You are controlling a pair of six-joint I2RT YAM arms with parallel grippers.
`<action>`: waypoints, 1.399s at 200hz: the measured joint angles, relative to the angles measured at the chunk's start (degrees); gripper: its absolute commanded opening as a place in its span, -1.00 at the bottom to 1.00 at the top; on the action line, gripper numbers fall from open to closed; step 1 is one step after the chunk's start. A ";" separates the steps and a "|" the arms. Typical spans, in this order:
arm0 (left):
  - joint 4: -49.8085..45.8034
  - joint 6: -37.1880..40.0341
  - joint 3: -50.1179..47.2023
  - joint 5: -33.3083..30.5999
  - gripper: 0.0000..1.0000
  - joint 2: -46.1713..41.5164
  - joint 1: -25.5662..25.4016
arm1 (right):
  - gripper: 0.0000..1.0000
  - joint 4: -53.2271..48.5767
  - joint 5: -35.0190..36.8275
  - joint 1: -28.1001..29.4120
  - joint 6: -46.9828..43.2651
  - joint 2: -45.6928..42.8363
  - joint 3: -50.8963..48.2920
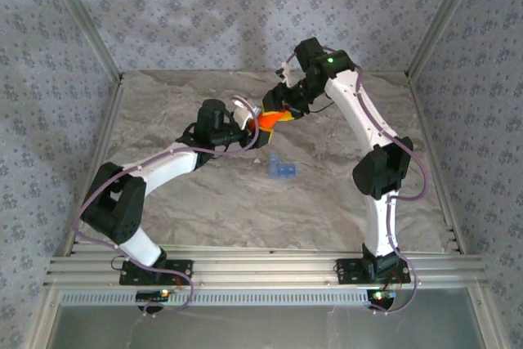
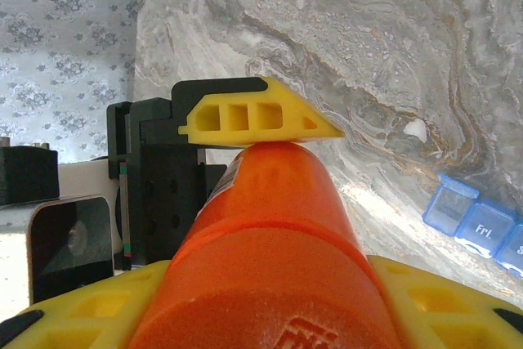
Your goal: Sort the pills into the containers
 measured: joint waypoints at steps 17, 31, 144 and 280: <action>-0.02 -0.15 0.00 0.00 -0.48 0.00 0.00 | -0.07 0.22 -0.13 -0.11 0.07 0.00 -0.20; -0.09 -0.42 0.00 0.02 -0.83 0.00 0.00 | -0.05 0.55 -0.44 -0.26 0.22 0.00 -0.44; 0.22 -6.58 1.70 -1.66 -1.00 0.04 2.08 | 0.72 15.30 -6.25 -6.34 11.02 -7.58 -14.34; 0.02 -7.37 1.70 -1.77 -1.00 -3.10 2.27 | 0.84 37.46 -5.77 -6.25 25.73 -11.82 -20.17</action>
